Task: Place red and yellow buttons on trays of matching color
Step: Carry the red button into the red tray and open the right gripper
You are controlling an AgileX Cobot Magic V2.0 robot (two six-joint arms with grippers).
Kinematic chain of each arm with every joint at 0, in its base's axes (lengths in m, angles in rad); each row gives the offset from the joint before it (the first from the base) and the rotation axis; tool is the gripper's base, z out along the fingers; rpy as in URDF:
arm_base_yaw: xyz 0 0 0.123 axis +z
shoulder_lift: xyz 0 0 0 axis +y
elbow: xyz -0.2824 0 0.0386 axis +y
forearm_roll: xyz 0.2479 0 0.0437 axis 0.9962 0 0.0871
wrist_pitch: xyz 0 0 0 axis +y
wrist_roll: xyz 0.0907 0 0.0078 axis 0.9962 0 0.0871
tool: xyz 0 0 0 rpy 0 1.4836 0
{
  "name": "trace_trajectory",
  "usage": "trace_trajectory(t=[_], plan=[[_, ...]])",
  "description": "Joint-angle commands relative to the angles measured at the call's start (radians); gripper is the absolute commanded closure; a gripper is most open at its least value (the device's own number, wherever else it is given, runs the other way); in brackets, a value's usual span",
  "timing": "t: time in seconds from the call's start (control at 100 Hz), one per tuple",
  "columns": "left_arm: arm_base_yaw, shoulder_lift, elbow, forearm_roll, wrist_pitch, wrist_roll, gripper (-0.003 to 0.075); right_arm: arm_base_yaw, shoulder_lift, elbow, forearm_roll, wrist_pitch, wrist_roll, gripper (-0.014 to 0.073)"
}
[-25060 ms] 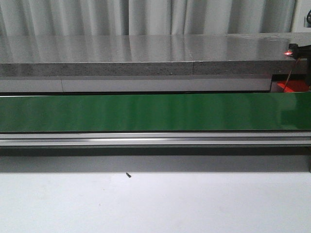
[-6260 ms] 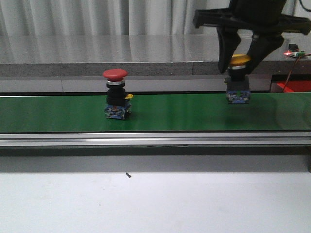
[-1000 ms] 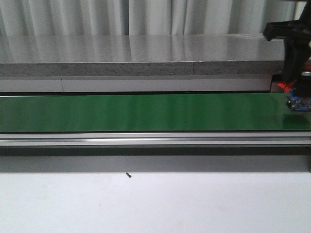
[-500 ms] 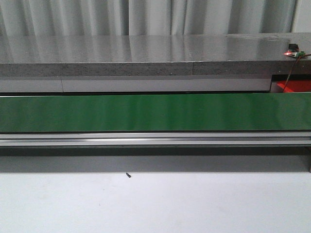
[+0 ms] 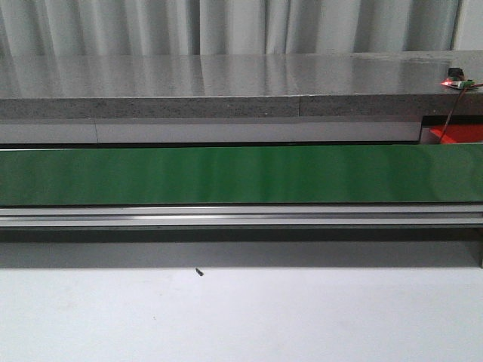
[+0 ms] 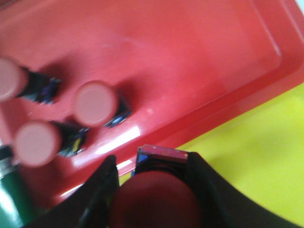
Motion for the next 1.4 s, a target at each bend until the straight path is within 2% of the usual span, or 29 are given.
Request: trace_trajectory(t=[0.0, 0.37, 0.77, 0.98, 1.14, 1.33, 1.39], plan=[[0.000, 0.003, -0.029, -0.016, -0.076, 0.000, 0.0740, -0.029, -0.019, -0.039, 0.005, -0.083, -0.013, 0.0507], [0.000, 0.003, -0.029, -0.016, -0.076, 0.000, 0.0740, -0.058, 0.085, -0.046, 0.054, -0.255, -0.013, 0.0507], [0.000, 0.003, -0.029, -0.016, -0.076, 0.000, 0.0740, -0.055, 0.261, -0.246, 0.062, -0.145, -0.013, 0.0507], [0.000, 0.003, -0.029, -0.016, -0.076, 0.000, 0.0740, -0.053, 0.310, -0.299, 0.065, -0.099, -0.013, 0.0490], [0.000, 0.003, -0.029, -0.016, -0.076, 0.000, 0.0740, -0.053, 0.327, -0.300, 0.065, -0.095, -0.013, 0.0384], [0.000, 0.003, -0.029, -0.016, -0.076, 0.000, 0.0740, -0.053, 0.330, -0.300, 0.066, -0.110, -0.019, 0.0104], [0.000, 0.003, -0.029, -0.016, -0.076, 0.000, 0.0740, -0.053, 0.330, -0.300, 0.066, -0.114, -0.019, 0.0056]])
